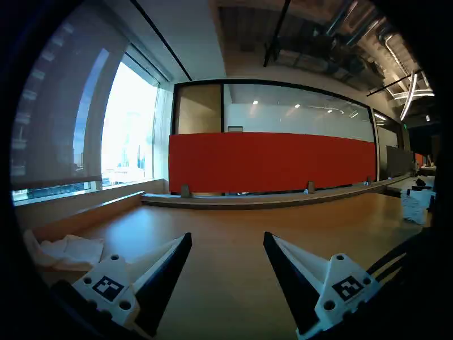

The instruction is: Fold towel

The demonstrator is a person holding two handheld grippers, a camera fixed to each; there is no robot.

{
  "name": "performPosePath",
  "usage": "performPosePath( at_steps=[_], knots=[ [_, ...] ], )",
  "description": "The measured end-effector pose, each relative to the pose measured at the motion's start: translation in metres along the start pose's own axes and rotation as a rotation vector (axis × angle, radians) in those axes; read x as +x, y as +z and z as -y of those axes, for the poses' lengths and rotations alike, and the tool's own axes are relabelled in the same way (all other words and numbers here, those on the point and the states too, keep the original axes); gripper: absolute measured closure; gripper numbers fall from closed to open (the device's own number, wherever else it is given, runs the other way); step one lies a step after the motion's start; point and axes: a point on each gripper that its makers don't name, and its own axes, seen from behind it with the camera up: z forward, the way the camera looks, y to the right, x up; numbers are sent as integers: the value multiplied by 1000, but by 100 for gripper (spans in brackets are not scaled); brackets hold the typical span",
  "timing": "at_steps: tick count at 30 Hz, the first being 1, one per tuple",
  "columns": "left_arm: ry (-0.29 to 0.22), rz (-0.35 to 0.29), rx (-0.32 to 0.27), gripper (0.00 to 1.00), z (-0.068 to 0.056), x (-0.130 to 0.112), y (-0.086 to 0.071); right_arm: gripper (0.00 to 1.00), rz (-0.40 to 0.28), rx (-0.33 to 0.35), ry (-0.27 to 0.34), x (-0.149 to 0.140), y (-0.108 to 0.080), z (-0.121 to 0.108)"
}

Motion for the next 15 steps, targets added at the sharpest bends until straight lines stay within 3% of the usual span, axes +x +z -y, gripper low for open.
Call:
performPosePath(
  at_steps=[15],
  knots=[
    [0,0,0,6,0,1,-1,0,1,-7,0,-1,0,-2]
  ],
)
